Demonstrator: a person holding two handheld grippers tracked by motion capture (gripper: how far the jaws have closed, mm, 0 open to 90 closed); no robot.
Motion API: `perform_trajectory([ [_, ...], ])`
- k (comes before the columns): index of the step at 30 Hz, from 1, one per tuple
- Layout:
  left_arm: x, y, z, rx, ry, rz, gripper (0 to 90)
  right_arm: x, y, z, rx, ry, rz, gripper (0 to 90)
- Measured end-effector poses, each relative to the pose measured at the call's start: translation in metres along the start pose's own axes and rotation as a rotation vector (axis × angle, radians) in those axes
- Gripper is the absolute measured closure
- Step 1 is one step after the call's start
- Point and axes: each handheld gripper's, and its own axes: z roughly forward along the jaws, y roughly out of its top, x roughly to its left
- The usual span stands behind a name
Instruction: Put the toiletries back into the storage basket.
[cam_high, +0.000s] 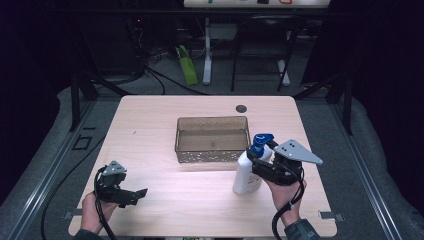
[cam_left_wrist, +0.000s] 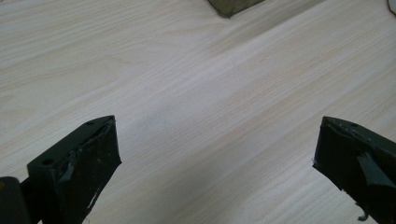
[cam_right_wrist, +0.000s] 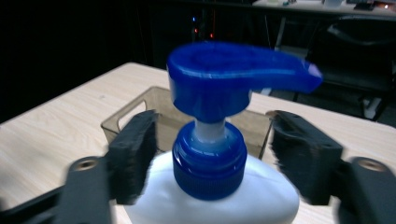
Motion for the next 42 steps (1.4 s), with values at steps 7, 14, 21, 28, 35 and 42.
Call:
perform_trajectory([
  [7,0.000,0.000,0.000,0.003,0.002,-0.005,0.0,0.005,0.002,-0.002,-0.061,0.006,0.011,45.3],
  [14,0.000,0.000,0.001,0.008,0.002,0.002,0.0,0.006,0.004,-0.004,-0.092,-0.001,0.033,52.6],
  [21,0.000,0.000,0.001,0.016,0.005,0.002,0.0,0.006,0.003,-0.005,-0.116,-0.022,0.054,58.0],
  [28,0.000,0.000,0.001,0.019,0.008,0.004,0.0,0.009,0.001,-0.004,-0.126,-0.038,0.052,59.2],
  [35,0.000,0.000,0.002,0.019,0.008,0.001,0.0,0.010,0.002,-0.004,-0.133,-0.052,0.030,59.5],
  [42,-0.001,0.001,0.002,0.023,0.004,0.006,0.0,0.011,0.005,-0.001,-0.123,-0.056,0.023,59.5],
])
